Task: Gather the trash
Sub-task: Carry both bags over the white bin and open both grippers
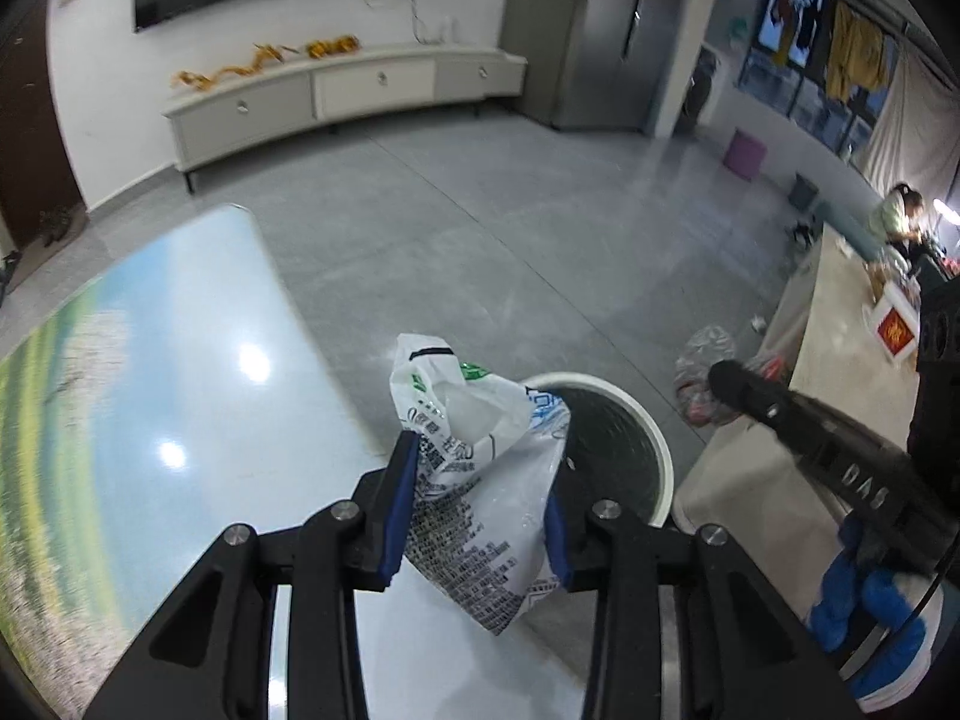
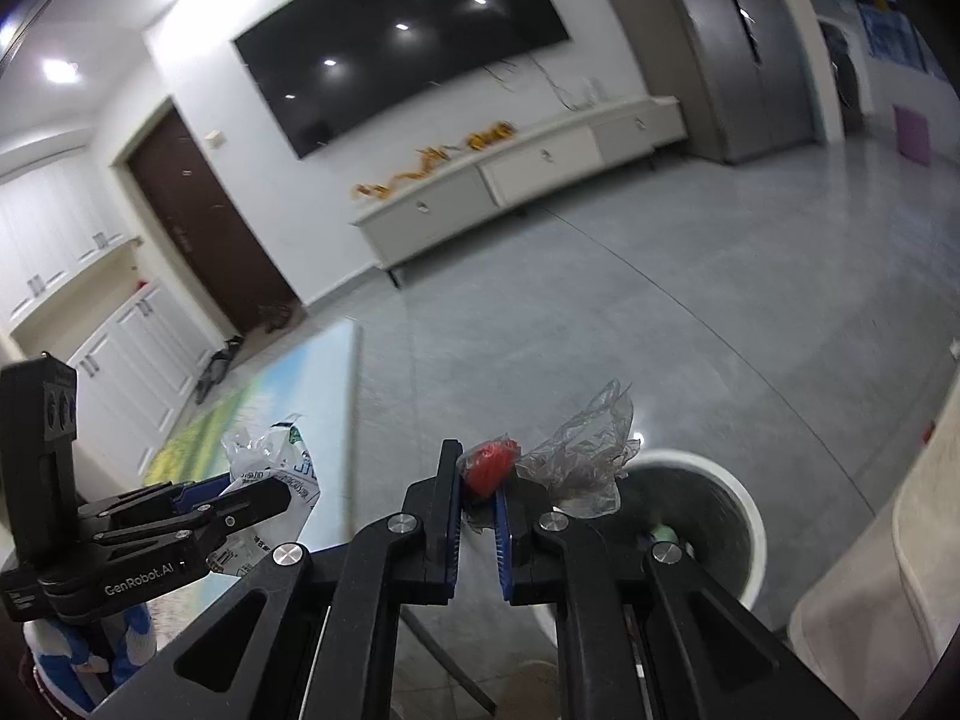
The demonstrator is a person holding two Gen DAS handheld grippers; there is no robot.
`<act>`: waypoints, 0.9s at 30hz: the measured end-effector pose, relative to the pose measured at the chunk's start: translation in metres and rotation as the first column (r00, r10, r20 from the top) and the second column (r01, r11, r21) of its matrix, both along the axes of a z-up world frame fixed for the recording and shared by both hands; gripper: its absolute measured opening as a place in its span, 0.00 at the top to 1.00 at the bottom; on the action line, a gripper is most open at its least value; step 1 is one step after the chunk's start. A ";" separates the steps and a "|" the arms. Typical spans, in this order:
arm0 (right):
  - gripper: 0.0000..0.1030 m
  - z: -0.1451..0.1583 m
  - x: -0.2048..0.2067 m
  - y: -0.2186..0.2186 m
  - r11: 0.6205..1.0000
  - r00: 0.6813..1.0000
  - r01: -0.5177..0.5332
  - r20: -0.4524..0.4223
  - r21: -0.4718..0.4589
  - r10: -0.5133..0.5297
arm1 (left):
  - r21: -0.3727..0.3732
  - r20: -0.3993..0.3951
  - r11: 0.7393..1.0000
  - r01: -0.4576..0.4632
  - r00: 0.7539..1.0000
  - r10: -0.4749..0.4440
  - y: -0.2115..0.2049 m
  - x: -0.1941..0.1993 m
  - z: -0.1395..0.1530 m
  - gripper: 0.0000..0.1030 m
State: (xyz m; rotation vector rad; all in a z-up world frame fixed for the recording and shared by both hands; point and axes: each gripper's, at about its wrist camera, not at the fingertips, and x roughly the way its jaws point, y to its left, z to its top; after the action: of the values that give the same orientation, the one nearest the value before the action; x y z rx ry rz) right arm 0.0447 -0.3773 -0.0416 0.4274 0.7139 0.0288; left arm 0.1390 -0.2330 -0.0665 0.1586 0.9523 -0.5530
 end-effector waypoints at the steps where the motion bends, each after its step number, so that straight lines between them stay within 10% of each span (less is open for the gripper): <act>1: 0.90 -0.006 0.001 -0.001 1.000 1.000 0.008 -0.016 -0.004 -0.008 | 0.008 -0.011 1.000 0.009 1.000 -0.009 -0.008 0.002 -0.005 0.65; 10: 0.89 -0.062 0.015 -0.035 0.998 0.988 0.062 -0.143 0.011 -0.060 | 0.035 -0.114 0.998 0.061 0.992 -0.057 -0.067 0.025 -0.045 0.64; 14: 0.89 -0.073 0.022 -0.042 0.997 0.982 0.072 -0.173 0.003 -0.071 | -0.046 -0.179 0.997 0.060 0.982 -0.067 -0.075 0.039 -0.050 0.49; 18: 0.63 -0.080 0.021 -0.049 0.994 0.976 0.107 -0.190 -0.013 -0.108 | -0.099 -0.194 0.994 0.051 0.978 -0.070 -0.080 0.044 -0.049 0.40; 27: 0.58 -0.075 0.015 -0.054 0.988 0.970 0.151 -0.185 -0.042 -0.156 | -0.101 -0.144 0.995 0.009 0.989 -0.024 -0.064 0.036 -0.030 0.40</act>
State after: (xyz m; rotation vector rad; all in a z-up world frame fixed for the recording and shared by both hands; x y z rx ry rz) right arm 0.0597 -0.4312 -0.1163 0.4614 0.8638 -0.1695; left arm 0.1753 -0.2967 -0.0965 0.0362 1.0629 -0.6330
